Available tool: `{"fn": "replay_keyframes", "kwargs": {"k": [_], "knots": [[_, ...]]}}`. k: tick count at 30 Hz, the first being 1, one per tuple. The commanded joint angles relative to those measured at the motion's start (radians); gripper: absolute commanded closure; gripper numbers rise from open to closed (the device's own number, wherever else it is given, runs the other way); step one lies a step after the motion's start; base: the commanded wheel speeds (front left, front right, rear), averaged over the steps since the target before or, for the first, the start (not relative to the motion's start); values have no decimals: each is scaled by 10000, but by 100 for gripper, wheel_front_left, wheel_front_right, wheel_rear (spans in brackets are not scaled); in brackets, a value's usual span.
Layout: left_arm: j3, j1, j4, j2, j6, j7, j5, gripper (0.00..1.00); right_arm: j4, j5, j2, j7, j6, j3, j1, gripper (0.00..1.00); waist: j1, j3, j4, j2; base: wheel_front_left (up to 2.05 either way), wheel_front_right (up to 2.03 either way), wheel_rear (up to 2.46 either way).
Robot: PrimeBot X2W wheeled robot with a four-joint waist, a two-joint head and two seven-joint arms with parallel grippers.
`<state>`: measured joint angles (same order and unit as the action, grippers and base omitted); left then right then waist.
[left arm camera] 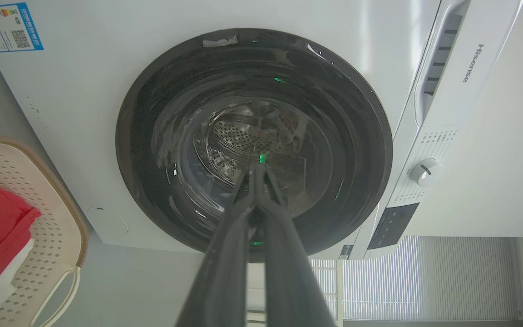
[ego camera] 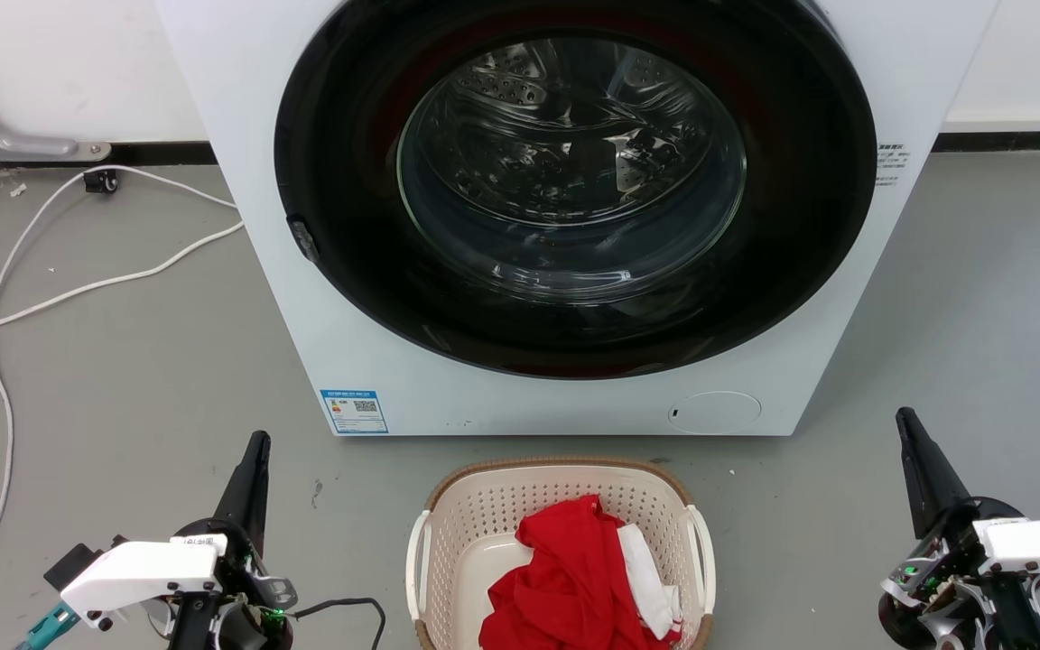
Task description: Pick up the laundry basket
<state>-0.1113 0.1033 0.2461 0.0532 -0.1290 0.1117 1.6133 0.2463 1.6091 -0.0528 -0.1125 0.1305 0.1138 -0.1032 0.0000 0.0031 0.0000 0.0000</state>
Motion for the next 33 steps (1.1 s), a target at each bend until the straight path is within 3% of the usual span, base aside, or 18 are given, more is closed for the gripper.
{"fn": "replay_keyframes", "kwargs": {"k": [1, 16, 17, 26, 33], "knots": [[-35, 115, 11, -2, -33, 23, -45, 100, 14, -27, 33, -20, 4, 11, -132, 100, 0, 0, 0, 0, 0, 0, 0], [-41, 117, 11, -7, -33, 33, -53, 100, 15, -30, 33, -23, 4, 12, -132, 100, 0, 0, 0, 0, 0, 0, 0], [-7, 0, 0, -4, 0, 0, -2, 0, 0, 0, 2, 0, 0, 2, -1, 0, 0, 0, 0, 0, 0, 0, 0], [507, -30, -36, -27, 8, -358, -73, 0, -117, -68, 5, 262, 0, -138, 208, 0, 0, -9, 6, 0, 0, 0, 0], [787, 52, -298, -26, 4, -703, -1002, 0, -291, -810, -193, 687, 0, -432, 281, 0, 0, -16, 15, 0, 0, 0, 0]]}}
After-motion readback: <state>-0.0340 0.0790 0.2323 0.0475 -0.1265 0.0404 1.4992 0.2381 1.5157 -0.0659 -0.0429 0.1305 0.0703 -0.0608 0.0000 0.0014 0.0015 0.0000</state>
